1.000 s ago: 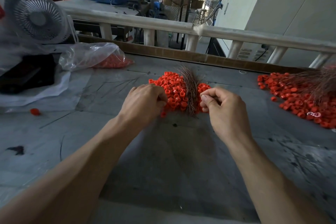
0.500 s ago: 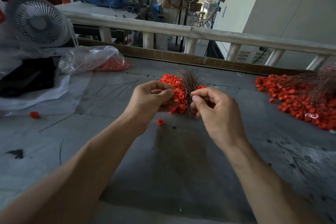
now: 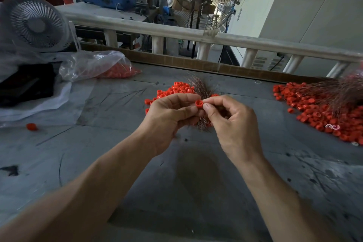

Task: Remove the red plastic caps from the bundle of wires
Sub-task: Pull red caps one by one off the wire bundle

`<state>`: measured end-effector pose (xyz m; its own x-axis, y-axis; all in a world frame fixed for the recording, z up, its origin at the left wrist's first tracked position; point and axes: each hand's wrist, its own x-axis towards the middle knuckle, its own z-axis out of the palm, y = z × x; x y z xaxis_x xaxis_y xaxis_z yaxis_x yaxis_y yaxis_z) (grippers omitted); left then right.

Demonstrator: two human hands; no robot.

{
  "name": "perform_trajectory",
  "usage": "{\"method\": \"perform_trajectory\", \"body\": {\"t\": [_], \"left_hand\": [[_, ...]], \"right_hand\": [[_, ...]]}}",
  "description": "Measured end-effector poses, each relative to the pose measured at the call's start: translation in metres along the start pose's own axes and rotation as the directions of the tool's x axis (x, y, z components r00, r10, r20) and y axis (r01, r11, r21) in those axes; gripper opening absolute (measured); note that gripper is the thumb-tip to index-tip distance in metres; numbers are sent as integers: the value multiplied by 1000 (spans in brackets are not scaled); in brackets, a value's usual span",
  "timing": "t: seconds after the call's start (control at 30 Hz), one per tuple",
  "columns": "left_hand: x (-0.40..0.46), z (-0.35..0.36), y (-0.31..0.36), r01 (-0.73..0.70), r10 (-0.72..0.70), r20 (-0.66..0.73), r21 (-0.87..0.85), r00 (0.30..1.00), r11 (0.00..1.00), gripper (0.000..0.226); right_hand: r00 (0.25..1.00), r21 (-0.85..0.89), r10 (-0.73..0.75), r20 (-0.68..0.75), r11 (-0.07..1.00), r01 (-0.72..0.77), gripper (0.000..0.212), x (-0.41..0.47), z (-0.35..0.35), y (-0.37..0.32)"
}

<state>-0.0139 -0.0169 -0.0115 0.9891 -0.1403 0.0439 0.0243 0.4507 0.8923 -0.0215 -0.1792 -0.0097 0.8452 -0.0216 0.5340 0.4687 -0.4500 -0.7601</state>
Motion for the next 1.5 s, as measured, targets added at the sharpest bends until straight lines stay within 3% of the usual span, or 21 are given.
{"method": "perform_trajectory", "body": {"t": [0.77, 1.5], "left_hand": [[2, -2, -6, -98, 86, 62, 222, 994, 970, 26], [-1, 2, -5, -155, 164, -14, 256, 986, 954, 21]], "right_hand": [[999, -71, -33, 6, 997, 33, 8, 0, -3, -2], [1000, -227, -21, 14, 974, 24, 7, -1, 0, -2]]}}
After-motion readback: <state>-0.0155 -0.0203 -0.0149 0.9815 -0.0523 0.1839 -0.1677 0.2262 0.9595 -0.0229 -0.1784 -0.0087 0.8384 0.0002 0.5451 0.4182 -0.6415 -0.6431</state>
